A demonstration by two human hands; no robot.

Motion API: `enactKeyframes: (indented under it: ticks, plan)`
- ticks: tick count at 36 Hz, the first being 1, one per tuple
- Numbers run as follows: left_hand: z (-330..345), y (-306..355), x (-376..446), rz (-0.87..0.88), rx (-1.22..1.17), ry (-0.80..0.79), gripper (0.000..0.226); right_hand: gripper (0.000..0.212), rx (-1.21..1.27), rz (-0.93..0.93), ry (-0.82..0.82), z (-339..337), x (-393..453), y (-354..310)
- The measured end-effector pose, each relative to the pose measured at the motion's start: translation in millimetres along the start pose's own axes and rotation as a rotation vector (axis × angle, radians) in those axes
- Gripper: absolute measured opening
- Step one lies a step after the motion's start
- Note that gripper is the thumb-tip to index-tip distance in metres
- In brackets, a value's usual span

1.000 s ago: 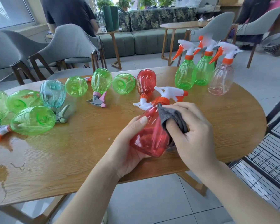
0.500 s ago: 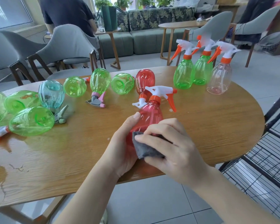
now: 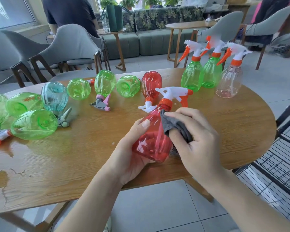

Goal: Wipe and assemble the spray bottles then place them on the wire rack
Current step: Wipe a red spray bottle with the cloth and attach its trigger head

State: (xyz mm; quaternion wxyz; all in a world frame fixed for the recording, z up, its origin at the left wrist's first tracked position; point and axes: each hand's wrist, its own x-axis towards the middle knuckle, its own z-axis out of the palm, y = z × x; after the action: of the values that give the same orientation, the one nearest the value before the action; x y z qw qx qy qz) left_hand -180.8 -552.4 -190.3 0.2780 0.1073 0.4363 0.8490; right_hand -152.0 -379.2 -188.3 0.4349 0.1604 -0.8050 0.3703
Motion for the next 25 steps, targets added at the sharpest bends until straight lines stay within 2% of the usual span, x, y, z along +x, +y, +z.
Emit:
enactKeyframes:
  ticks: [5, 9, 11, 16, 19, 22, 25]
  plan:
    - [3, -2, 1, 0.012, 0.018, -0.021, 0.046, 0.023, -0.047, 0.104, 0.011, -5, 10, 1]
    - [7, -1, 0, -0.006, -0.017, 0.021, 0.051, 0.023, -0.012, 0.076, 0.0, -3, 6, -3]
    - [8, 1, 0, 0.002, -0.051, 0.05, 0.045, 0.023, 0.014, -0.014, -0.021, -1, -2, -7]
    - [8, 4, -2, -0.066, -0.223, -0.015, 0.057, 0.018, 0.032, -0.319, -0.116, 7, -19, -15]
    - [6, 4, -2, -0.095, -0.267, -0.023, 0.063, 0.02, -0.043, -0.414, -0.156, 7, -20, -10]
    - [5, 4, 0, -0.042, -0.237, 0.021, 0.053, 0.021, -0.059, -0.381, -0.134, 5, -14, -6]
    - [9, 3, -3, 0.014, -0.13, 0.038, 0.043, 0.023, -0.078, -0.203, -0.042, 3, -1, 0]
